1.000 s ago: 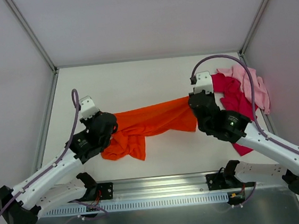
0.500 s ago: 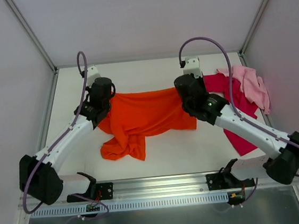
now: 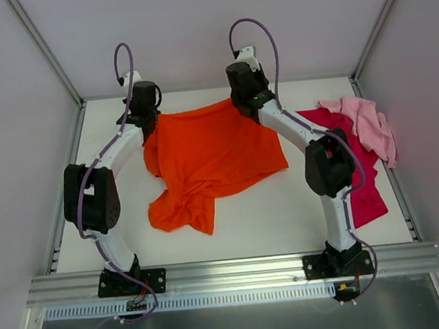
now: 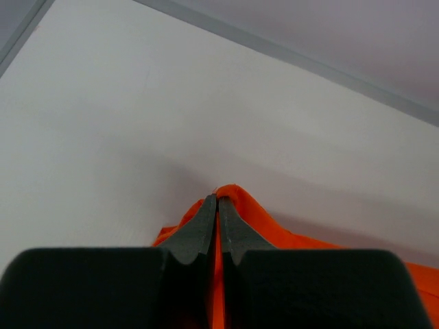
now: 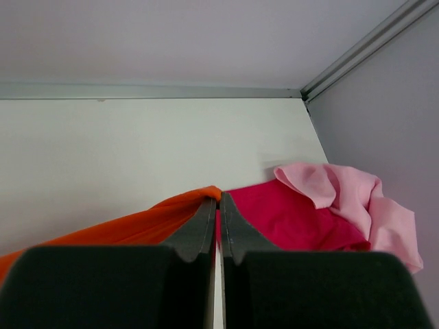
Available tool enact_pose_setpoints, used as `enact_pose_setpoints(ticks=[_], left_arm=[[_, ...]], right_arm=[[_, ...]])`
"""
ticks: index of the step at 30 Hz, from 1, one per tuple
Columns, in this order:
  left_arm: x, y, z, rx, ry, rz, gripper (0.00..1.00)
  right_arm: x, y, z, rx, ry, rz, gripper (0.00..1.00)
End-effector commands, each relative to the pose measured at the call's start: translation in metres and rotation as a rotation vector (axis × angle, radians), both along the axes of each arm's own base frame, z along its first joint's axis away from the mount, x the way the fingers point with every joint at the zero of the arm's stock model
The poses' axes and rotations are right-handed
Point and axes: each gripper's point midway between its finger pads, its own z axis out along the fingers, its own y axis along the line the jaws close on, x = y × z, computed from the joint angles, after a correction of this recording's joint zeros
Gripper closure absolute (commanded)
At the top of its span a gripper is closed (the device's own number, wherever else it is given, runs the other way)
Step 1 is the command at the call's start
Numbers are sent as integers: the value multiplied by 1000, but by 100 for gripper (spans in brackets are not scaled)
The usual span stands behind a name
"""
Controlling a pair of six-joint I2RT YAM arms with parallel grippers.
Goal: Fold and stack the t-shirts
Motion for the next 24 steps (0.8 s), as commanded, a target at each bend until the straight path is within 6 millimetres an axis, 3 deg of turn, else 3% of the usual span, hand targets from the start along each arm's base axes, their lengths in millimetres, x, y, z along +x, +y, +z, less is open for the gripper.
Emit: enact_pose_setpoints(ticks=[1, 3, 6, 9, 13, 16, 17, 19, 24], left_arm=[[25, 6, 37, -18, -104, -1, 100], [33, 7, 34, -50, -106, -7, 100], [40, 25, 46, 9, -119, 36, 100], [50, 35, 59, -56, -162, 48, 100], [67, 33, 67, -43, -157, 41, 100], [82, 31, 64, -33, -160, 35, 100], [87, 32, 74, -31, -182, 37, 100], [91, 34, 74, -6, -178, 40, 100], [106, 28, 51, -8, -131, 17, 100]], right_arm=[[36, -13, 30, 51, -112, -50, 99], [50, -15, 11, 29, -90, -70, 99], [64, -39, 17, -19, -112, -126, 99], [72, -74, 13, 28, -121, -186, 99], [78, -84, 12, 28, -136, -207, 99], [80, -90, 24, 3, -177, -228, 99], [81, -91, 31, -10, -198, -230, 99], [82, -96, 36, -10, -209, -239, 99], [82, -97, 32, -10, -203, -242, 99]])
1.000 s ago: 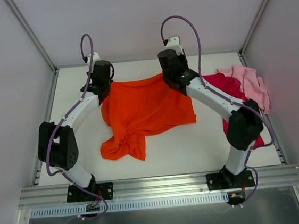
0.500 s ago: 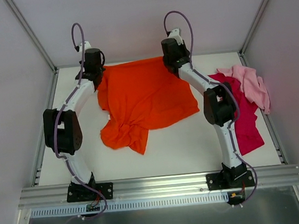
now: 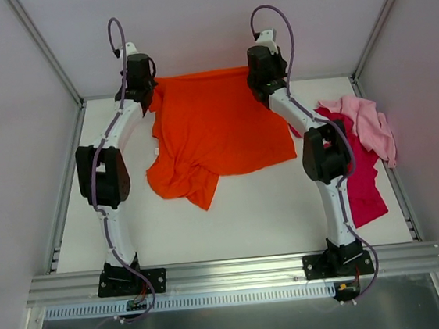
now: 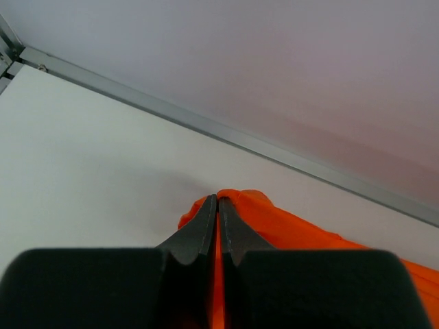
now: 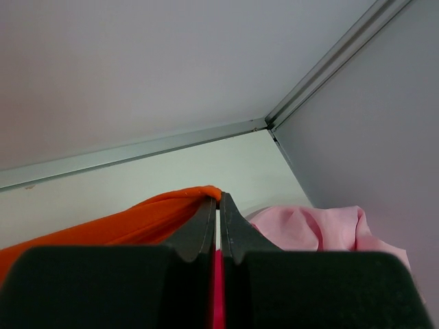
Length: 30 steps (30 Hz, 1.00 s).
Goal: Fold and stack the t-shirts
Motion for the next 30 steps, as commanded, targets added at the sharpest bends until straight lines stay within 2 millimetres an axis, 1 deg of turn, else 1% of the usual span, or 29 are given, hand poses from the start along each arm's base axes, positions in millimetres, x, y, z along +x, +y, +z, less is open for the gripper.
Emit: enact_pose_setpoints(ticks=[1, 3, 5, 7, 9, 10, 11, 12, 13, 15, 17, 20, 21, 22, 23, 24, 26, 27, 28, 29, 30], left_arm=[[7, 18, 2, 39, 4, 35, 100], [6, 18, -5, 43, 14, 39, 100], [5, 16, -8, 43, 17, 35, 100], [3, 16, -6, 38, 11, 41, 100], [2, 10, 0, 35, -7, 20, 100], [0, 8, 1, 31, -16, 12, 100], [0, 5, 5, 27, -31, -2, 100], [-1, 1, 14, 37, -59, -8, 100], [-2, -1, 13, 45, -61, -8, 100], [-3, -3, 15, 54, -65, -11, 100], [-6, 0, 15, 54, -70, 5, 100], [-6, 0, 15, 54, -69, 6, 100], [-6, -2, 17, 49, -81, 9, 100], [-9, -2, 11, 48, -78, 8, 100], [-9, -4, 11, 45, -89, -3, 100], [-10, -8, 10, 36, -98, -18, 100], [-17, -22, 17, 20, -134, -65, 100], [-27, -34, 28, 19, -148, -83, 100], [-34, -40, 39, 28, -166, -89, 100], [-43, -42, 49, 70, -178, -74, 100], [-63, -44, 74, 79, -232, -74, 100]], right_arm=[[-1, -23, 32, 12, -99, -94, 99], [-2, -23, 32, 12, -93, -94, 99], [-5, -25, 35, 15, -102, -99, 99], [-9, -28, 36, 14, -107, -118, 99], [-11, -28, 38, 17, -109, -119, 99], [-10, -27, 32, 22, -108, -110, 99], [-10, -24, 30, 23, -109, -97, 99], [-11, -24, 32, 25, -119, -92, 99], [-10, -22, 27, 23, -116, -79, 99], [-9, -22, 26, 24, -116, -74, 99], [-10, -19, 23, 38, -112, -67, 99], [-15, -23, 28, 25, -129, -86, 99], [-18, -26, 38, 32, -173, -110, 99], [-21, -28, 42, 31, -190, -117, 99], [-24, -30, 32, 17, -174, -115, 99], [-26, -30, 32, 27, -183, -107, 99], [-27, -25, 41, 54, -183, -58, 99], [-30, -21, 43, 78, -161, -35, 99], [-31, -18, 43, 81, -155, -31, 99], [-39, -11, 60, 90, -178, -11, 99], [-44, -7, 65, 74, -170, 10, 99]])
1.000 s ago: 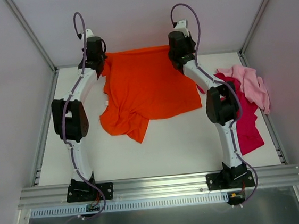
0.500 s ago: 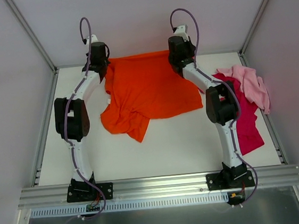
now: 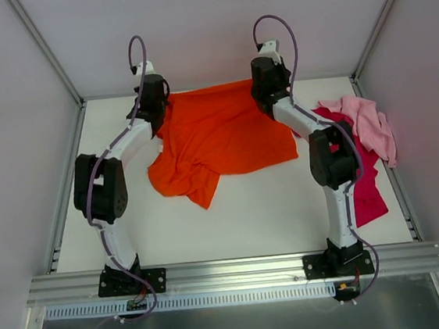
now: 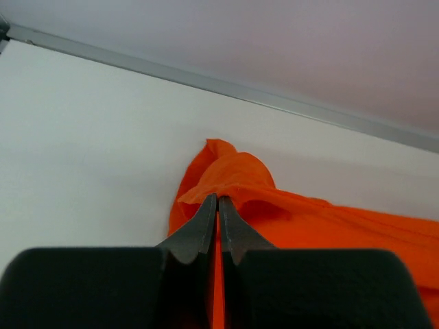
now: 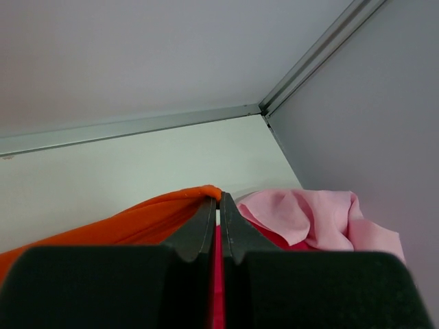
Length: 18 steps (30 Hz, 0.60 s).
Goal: Fold and stack the t-shirts
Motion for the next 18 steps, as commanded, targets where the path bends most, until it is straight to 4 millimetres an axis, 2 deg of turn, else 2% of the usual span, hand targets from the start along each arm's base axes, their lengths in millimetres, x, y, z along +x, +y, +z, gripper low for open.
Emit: enact_pose_setpoints(ticks=[1, 2, 3, 4, 5, 6, 7, 8, 9, 10, 11, 12, 13, 14, 15, 16, 17, 18], left_arm=[[-45, -33, 129, 15, -296, -38, 100], [-60, -41, 138, 43, -305, -59, 100], [-84, -36, 157, 48, -332, -28, 100], [-102, -55, 163, 27, -344, -73, 100], [-126, -53, 175, 11, -367, -76, 100], [-139, -56, 181, 5, -381, -87, 100], [-156, -71, 179, 6, -359, -128, 100], [-175, -68, 190, -4, -376, -131, 100], [-187, -67, 192, 4, -377, -124, 100], [-200, -65, 193, 26, -373, -121, 100], [-221, -65, 197, 19, -396, -138, 100], [-230, -55, 199, 23, -387, -108, 100], [-249, -43, 193, 3, -355, -93, 100], [-261, -35, 188, -6, -343, -93, 100], [-271, -30, 186, -26, -346, -89, 100], [-290, -17, 193, -87, -386, -87, 100], [-300, -16, 177, -68, -345, -103, 100], [-309, -6, 173, -92, -336, -62, 100]], right_arm=[[-30, 15, 105, 90, -205, 36, 99], [-40, 19, 124, 88, -225, 57, 99], [-51, 37, 131, 60, -202, 95, 99], [-65, 41, 153, 55, -228, 103, 99], [-77, 47, 159, 35, -218, 108, 99], [-94, 69, 169, 2, -206, 159, 99], [-114, 71, 193, 4, -232, 179, 99], [-130, 73, 199, -13, -218, 175, 99], [-148, 90, 200, -22, -201, 227, 99], [-161, 92, 205, -19, -188, 245, 99], [-184, 78, 211, -36, -149, 229, 99], [-199, 81, 211, -32, -124, 251, 99], [-211, 75, 210, 15, -130, 235, 99], [-237, 54, 216, 25, -118, 217, 99], [-249, 52, 205, 85, -127, 217, 99], [-261, 45, 203, 105, -134, 221, 99], [-281, 34, 214, 158, -177, 245, 99], [-290, 31, 204, 152, -170, 243, 99]])
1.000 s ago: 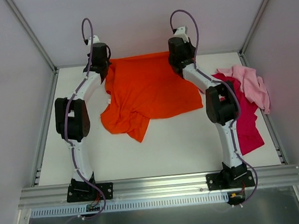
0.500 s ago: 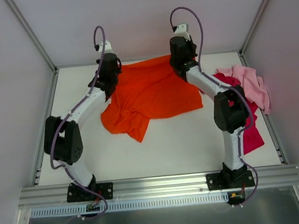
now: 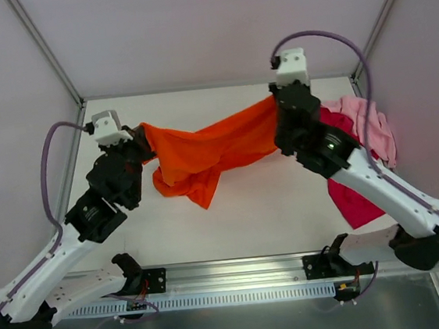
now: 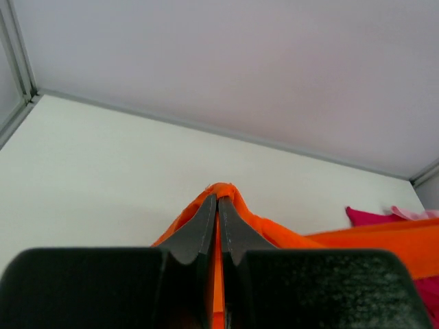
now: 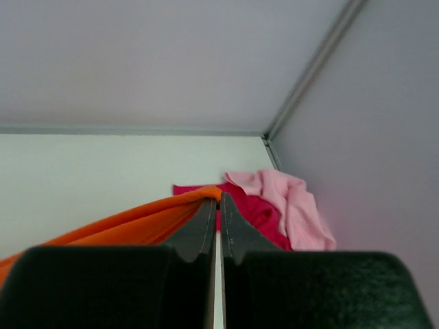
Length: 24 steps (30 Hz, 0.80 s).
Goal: Fold and stack the t-shirts
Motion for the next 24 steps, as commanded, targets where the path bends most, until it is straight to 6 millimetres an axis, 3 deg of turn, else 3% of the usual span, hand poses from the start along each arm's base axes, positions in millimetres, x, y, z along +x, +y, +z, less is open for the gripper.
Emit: enact_pose_setpoints(ticks=[1, 2, 4, 9, 13, 15, 19, 21, 24], left_arm=[[-35, 34, -28, -15, 66, 77, 100], [-44, 31, -28, -7, 65, 41, 100], [-58, 44, -21, -25, 52, 70, 100], [-78, 23, -22, -9, 36, -131, 100], [-90, 4, -30, 5, 76, -273, 100], [-94, -1, -36, 4, 101, -288, 100], [-109, -21, -54, 59, 142, -376, 100], [-111, -21, -58, 72, 135, -355, 100], [-120, -27, -54, 71, 134, -368, 100]], right_arm=[[-46, -46, -11, 54, 3, -113, 99], [-59, -48, -6, 71, -13, -100, 99], [-71, -54, -8, 61, -28, -118, 99], [-101, -58, -7, 82, -26, -29, 99], [-123, -63, -27, 31, 46, 56, 99], [-131, -55, -35, 97, 45, 105, 99], [-141, -67, -62, 72, 99, 126, 99], [-144, -71, -70, 76, 95, 127, 99], [-148, -84, -76, 102, 87, 137, 99]])
